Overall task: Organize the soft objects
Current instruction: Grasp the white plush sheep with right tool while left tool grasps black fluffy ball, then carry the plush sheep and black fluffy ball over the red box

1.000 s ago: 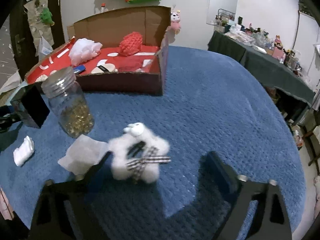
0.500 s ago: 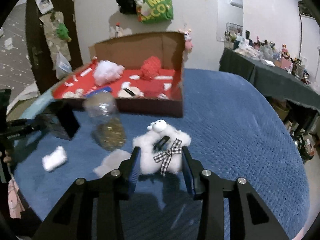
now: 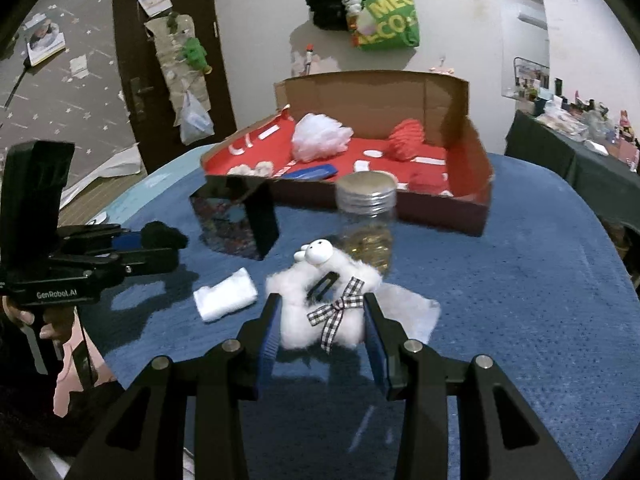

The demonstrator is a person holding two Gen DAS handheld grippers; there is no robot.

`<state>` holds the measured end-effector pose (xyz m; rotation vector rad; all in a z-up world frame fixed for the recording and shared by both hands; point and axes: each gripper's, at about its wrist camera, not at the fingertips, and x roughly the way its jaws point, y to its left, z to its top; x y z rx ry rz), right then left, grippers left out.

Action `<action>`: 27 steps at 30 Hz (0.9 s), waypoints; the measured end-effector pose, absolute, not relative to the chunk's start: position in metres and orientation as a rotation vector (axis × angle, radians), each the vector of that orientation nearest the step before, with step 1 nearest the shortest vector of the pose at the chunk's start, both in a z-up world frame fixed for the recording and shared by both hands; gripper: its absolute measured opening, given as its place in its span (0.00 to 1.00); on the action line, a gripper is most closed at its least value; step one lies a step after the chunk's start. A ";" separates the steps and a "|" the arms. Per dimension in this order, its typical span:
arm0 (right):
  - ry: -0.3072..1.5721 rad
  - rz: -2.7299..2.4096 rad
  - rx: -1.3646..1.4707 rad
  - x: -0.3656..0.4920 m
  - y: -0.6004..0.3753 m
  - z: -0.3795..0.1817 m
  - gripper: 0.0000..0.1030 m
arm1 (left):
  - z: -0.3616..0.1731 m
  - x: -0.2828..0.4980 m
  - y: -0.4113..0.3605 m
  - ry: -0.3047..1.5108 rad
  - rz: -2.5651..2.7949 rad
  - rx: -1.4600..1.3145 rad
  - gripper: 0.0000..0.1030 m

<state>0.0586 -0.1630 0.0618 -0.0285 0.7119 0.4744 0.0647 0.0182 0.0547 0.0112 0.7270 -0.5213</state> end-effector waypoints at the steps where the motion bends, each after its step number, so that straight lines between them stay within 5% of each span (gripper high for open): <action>1: 0.712 0.476 -0.029 0.059 -0.162 0.061 0.41 | 0.054 0.065 0.016 0.728 -0.522 0.013 0.32; 27: 0.758 0.383 -0.040 0.068 -0.192 0.057 0.41 | 0.044 0.088 0.057 0.789 -0.401 0.036 0.32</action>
